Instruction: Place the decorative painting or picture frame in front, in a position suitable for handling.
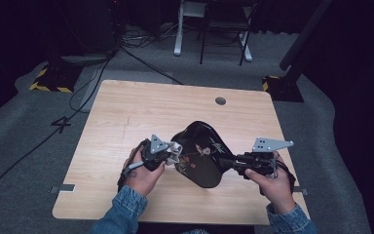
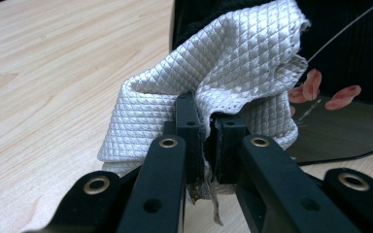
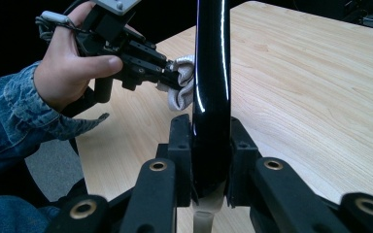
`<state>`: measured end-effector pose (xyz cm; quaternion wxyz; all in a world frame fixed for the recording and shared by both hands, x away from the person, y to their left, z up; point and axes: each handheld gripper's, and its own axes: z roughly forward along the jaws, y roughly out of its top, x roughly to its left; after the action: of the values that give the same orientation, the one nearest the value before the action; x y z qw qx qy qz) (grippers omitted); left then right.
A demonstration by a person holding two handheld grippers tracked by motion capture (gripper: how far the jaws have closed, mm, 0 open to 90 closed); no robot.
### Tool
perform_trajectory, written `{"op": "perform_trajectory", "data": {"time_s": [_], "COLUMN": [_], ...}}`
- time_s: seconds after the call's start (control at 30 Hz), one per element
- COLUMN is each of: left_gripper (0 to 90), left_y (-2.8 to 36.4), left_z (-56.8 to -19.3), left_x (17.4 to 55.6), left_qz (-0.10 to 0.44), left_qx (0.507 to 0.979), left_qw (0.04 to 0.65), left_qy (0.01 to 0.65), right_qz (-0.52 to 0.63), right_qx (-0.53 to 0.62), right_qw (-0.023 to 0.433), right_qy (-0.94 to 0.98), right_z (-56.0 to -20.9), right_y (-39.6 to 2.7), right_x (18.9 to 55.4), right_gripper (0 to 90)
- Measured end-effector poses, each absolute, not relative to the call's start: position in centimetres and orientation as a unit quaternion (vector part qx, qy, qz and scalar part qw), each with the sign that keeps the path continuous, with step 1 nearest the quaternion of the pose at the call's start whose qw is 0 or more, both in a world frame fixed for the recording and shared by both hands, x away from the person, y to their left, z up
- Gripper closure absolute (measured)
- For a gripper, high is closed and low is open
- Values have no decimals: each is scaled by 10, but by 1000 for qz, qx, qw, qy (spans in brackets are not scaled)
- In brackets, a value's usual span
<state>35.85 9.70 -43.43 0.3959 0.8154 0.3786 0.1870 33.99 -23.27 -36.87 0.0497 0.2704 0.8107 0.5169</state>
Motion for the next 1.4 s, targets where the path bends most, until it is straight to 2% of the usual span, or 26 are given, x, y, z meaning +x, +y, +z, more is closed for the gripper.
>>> {"op": "perform_trajectory", "data": {"time_s": [0.13,0.3,0.47,1.4], "left_gripper": [845,845,845,845], "left_y": [94,76,54,44], "left_z": [-429,-404,-391,-437], "left_x": [355,340,329,337], "left_qz": [192,207,223,176], "left_qx": [813,806,812,845], "left_qw": [407,451,458,411], "left_qy": [369,322,285,292], "right_qz": [515,512,511,513], "right_qx": [270,268,269,288], "right_qw": [52,58,60,60], "right_qy": [812,814,814,806], "right_z": [-369,-367,-367,-369], "right_y": [-233,-231,-230,-237], "right_x": [340,339,337,342], "right_gripper": [781,785,786,786]}}
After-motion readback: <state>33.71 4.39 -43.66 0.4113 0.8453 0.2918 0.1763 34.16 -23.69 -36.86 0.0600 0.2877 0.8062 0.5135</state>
